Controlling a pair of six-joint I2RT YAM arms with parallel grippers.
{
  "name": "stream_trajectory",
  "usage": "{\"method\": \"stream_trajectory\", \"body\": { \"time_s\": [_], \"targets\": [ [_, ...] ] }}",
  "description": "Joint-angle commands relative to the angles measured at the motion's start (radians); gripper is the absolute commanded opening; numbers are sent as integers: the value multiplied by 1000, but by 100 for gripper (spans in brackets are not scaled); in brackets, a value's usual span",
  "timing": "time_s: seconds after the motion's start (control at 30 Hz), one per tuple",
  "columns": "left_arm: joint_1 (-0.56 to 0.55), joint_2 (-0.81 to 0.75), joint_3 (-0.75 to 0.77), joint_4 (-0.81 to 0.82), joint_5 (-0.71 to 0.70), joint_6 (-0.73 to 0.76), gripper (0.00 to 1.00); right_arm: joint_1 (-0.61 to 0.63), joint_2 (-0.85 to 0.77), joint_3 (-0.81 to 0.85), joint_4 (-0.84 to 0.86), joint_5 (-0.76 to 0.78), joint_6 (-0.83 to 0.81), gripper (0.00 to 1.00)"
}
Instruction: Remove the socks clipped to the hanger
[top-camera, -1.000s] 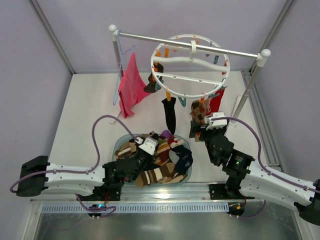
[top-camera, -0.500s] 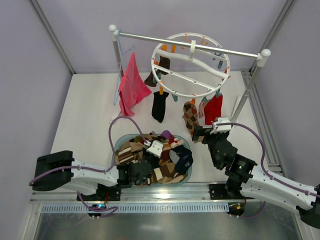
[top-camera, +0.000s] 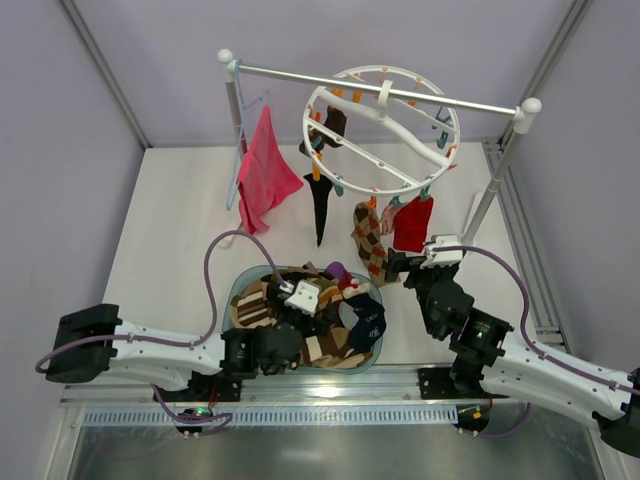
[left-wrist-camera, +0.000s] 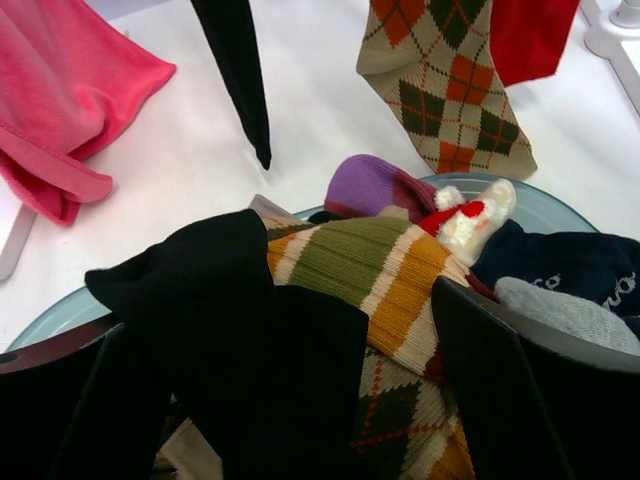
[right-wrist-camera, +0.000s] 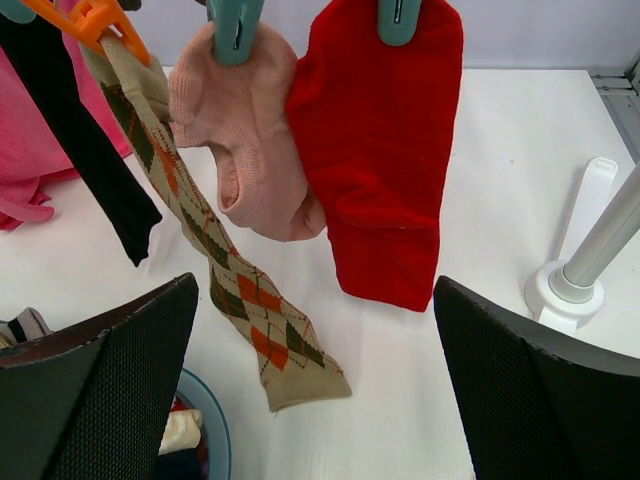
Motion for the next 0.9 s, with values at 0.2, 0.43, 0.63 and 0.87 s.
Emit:
{"method": "stream_trajectory", "body": {
  "time_s": [0.2, 0.43, 0.63, 0.87],
  "targets": [
    [-12, -85, 125, -173, -102, 30, 100, -1, -20, -11, 50, 18, 18, 100],
    [-13, -141, 173, -239, -73, 39, 99, -2, -43, -21, 55, 17, 18, 100],
    [-13, -118, 168, -184, -50, 80, 99, -2, -52, -28, 64, 21, 15, 100],
    [-1, 3, 197, 144, 166, 295, 100, -2, -102, -67, 125, 59, -14, 100]
  ]
}}
